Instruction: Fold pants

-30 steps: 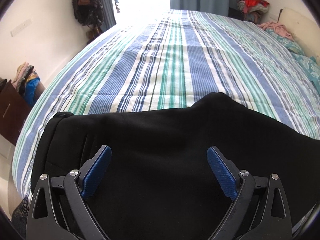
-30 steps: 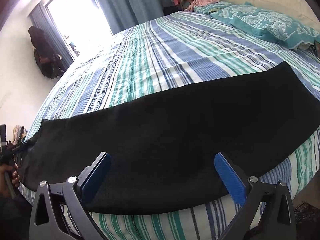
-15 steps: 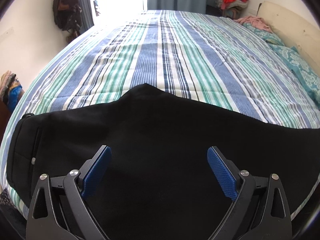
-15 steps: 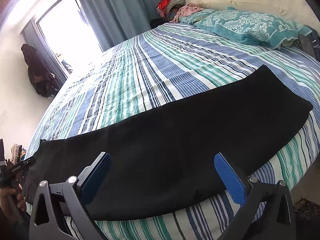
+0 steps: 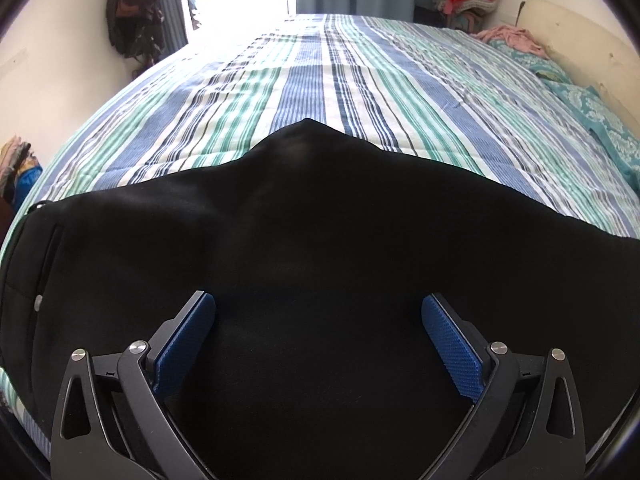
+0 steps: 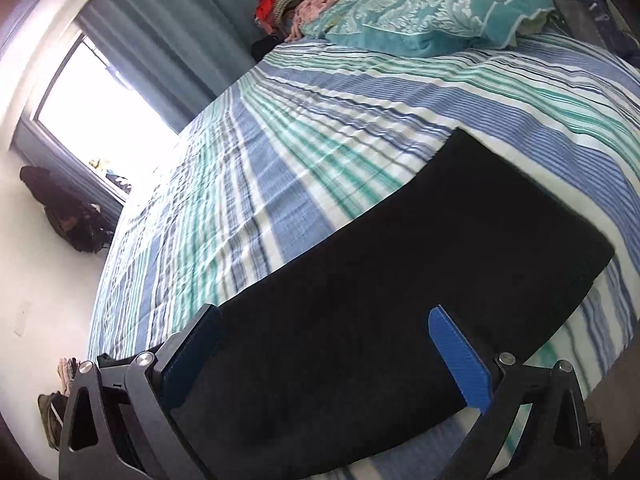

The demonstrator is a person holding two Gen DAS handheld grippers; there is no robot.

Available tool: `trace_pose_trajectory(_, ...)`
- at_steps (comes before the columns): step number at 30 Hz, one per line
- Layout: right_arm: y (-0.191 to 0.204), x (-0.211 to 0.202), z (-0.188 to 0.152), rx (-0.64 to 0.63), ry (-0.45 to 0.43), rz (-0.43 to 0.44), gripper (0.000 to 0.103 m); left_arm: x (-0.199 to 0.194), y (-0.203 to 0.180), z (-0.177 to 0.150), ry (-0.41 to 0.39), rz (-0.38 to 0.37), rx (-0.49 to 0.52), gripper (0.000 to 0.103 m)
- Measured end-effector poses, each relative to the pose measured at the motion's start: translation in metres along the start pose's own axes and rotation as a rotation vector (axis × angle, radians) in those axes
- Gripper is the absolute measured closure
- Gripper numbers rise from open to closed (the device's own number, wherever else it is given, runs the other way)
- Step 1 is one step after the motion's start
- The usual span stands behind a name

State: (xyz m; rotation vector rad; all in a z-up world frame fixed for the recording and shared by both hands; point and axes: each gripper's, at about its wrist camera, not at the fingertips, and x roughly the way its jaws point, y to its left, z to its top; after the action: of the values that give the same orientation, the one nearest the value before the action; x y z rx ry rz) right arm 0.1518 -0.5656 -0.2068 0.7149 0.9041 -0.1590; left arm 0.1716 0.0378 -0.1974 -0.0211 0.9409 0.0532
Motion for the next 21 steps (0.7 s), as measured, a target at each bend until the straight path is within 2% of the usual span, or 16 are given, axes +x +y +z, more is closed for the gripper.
trace_pose_trajectory(2, -0.037, 0.004, 0.026, 0.062, 0.064, -0.027, 0.006, 0.000, 0.000, 0.000, -0.001, -0.001, 0.000, 0.000)
trace_pose_trajectory(4, -0.068, -0.002, 0.048, 0.102, 0.097, 0.011, 0.047, 0.000, 0.000, 0.000, -0.002, 0.000, 0.002, 0.000)
trace_pose_trajectory(5, -0.078, -0.008, 0.056, 0.104, 0.102, 0.001, 0.051, 0.001, 0.000, 0.000, -0.004, 0.001, 0.002, 0.000)
trace_pose_trajectory(6, -0.083, -0.018, 0.065, 0.081, 0.072, -0.042, 0.047, 0.001, 0.000, 0.000, -0.007, 0.001, 0.002, 0.000)
trace_pose_trajectory(7, -0.086, -0.030, 0.072, 0.053, 0.033, -0.094, 0.039, 0.001, -0.001, -0.001, -0.009, 0.003, 0.003, 0.000)
trace_pose_trajectory(9, -0.096, -0.045, 0.083, 0.037, -0.016, -0.102, 0.036, 0.001, -0.002, -0.001, -0.013, 0.009, 0.007, 0.000)
trace_pose_trajectory(11, -0.103, -0.046, 0.090, 0.043, 0.010, -0.052, 0.036, 0.002, -0.002, -0.001, -0.013, 0.013, 0.009, 0.000)
trace_pose_trajectory(14, -0.100, -0.031, 0.094, -0.006, 0.095, 0.029, 0.036, 0.002, -0.002, -0.001, -0.012, 0.011, 0.007, 0.000)
trace_pose_trajectory(17, -0.095, -0.007, 0.091, -0.057, 0.186, 0.006, 0.036, 0.002, -0.002, 0.000, -0.013, 0.012, 0.007, 0.000)
trace_pose_trajectory(19, -0.097, 0.005, 0.090, -0.071, 0.213, -0.010, 0.036, 0.002, -0.002, 0.000, -0.013, 0.012, 0.007, 0.000)
trace_pose_trajectory(21, -0.102, 0.013, 0.091, -0.060, 0.223, 0.021, 0.036, 0.002, -0.002, 0.000, -0.013, 0.013, 0.007, 0.000)
